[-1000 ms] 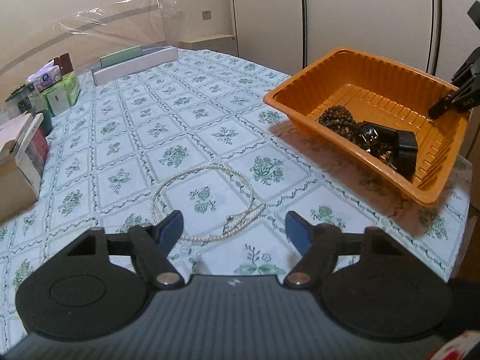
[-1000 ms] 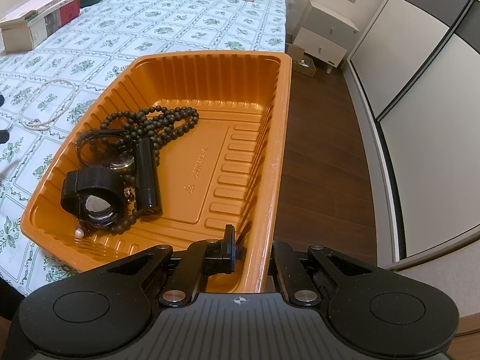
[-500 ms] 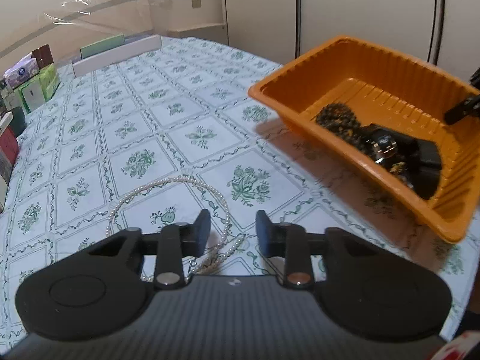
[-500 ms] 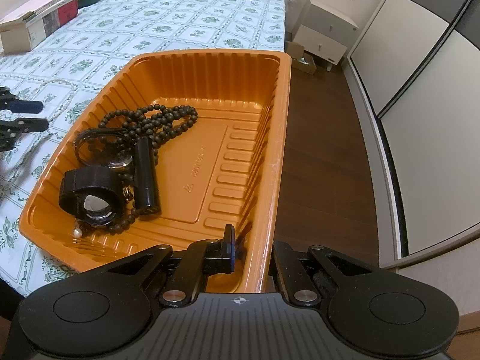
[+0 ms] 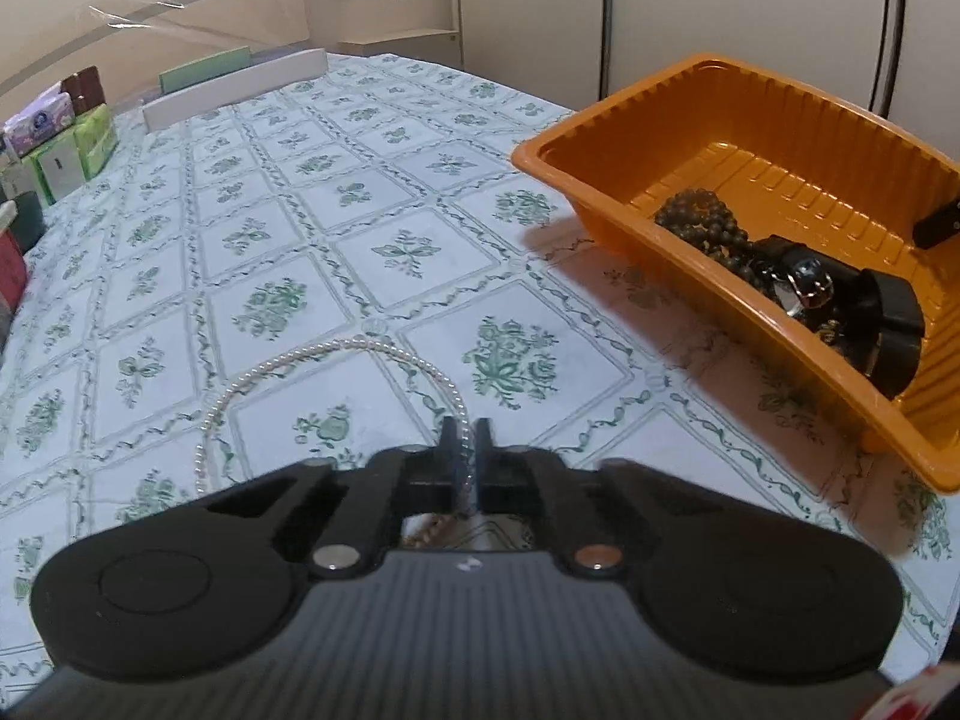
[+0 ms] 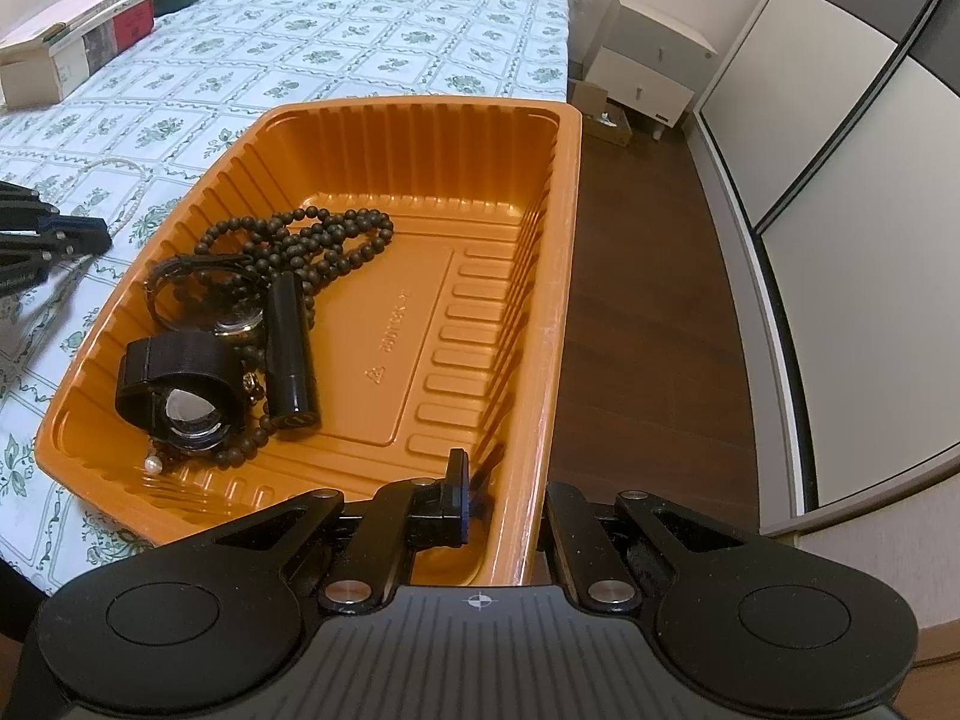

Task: Organize jewelry
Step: 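Grasp the pearl necklace with the left gripper, then lift the pearl necklace high with the left gripper and lower it into the tray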

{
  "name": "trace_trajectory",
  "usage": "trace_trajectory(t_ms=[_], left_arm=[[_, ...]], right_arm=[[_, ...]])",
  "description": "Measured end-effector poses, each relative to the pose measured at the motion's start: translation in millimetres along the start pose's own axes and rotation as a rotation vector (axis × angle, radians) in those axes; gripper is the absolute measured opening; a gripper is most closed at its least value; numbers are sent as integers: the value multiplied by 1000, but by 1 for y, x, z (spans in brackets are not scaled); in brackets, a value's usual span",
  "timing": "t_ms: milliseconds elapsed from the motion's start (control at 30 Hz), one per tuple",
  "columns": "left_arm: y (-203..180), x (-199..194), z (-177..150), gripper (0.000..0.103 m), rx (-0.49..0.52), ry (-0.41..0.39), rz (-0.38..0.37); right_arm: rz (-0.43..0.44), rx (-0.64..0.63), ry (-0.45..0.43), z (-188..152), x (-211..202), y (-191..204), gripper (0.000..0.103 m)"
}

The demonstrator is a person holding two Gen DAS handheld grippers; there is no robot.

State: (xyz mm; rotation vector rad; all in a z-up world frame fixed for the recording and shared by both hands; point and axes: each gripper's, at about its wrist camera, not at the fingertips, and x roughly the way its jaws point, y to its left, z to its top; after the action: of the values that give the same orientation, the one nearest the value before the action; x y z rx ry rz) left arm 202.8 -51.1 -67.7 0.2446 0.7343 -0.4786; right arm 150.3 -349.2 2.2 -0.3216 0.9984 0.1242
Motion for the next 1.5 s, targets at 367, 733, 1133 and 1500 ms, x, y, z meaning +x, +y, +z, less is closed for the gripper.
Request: trace_trajectory(t_ms=[367, 733, 1133, 1500], left_arm=[[14, -36, 12, 1, 0, -45, -8], [39, -94, 59, 1, 8, -143, -4], [35, -136, 111, 1, 60, -235, -27], [-10, -153, 156, 1, 120, -336, -142]], right_arm=[[-4, -3, -2, 1, 0, 1, 4], [-6, -6, -4, 1, -2, 2, 4], [-7, -6, -6, 1, -2, 2, 4], [-8, -6, -8, 1, -3, 3, 4]])
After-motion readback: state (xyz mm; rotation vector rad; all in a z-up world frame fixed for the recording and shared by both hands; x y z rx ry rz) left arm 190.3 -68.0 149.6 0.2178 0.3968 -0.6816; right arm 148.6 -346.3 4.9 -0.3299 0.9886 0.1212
